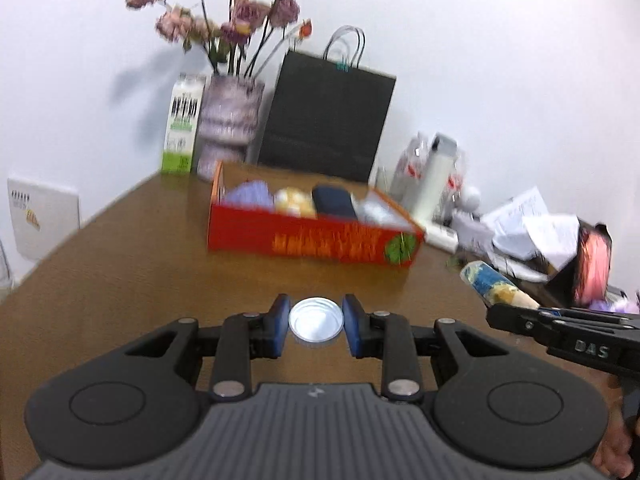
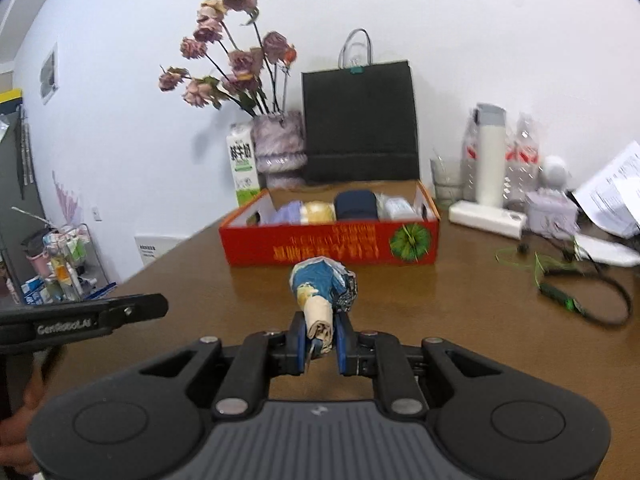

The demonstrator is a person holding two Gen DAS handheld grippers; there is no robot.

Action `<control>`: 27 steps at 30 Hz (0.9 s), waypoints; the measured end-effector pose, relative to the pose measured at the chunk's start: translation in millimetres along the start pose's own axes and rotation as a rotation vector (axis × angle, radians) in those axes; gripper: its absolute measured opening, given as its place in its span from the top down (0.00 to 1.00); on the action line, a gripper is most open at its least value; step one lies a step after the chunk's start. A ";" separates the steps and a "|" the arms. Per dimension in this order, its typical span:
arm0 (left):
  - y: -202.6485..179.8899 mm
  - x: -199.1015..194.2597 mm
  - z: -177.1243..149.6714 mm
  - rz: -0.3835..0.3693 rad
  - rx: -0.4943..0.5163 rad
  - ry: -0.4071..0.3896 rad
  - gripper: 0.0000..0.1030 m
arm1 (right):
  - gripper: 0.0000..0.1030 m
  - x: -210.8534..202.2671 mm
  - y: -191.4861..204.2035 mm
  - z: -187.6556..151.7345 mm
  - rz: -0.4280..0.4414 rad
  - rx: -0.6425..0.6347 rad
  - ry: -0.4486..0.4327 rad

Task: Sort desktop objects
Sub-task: 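Carry the white cap and wrapped item into the box and open both grippers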

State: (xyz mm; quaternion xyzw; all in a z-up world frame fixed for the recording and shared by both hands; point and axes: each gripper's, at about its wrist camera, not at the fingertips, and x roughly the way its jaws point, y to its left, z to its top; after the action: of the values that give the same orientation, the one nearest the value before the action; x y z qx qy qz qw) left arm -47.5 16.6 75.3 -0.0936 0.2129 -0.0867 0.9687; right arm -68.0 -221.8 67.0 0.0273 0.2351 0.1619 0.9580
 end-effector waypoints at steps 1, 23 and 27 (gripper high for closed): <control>0.4 8.1 11.1 0.009 0.013 -0.018 0.72 | 0.87 4.1 -1.6 11.1 0.011 -0.006 -0.014; 76.0 244.9 143.3 0.108 -0.009 0.206 0.42 | 0.44 301.9 -15.9 161.5 0.129 0.095 0.331; 73.4 241.7 155.9 0.172 -0.021 0.201 0.35 | 0.35 286.2 -30.2 176.4 0.100 0.126 0.276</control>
State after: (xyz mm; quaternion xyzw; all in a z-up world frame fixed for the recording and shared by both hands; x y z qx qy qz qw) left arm 244.8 59.9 102.5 -0.0761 0.3171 -0.0099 0.9453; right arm 261.5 -153.7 93.5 0.0766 0.3724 0.1967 0.9038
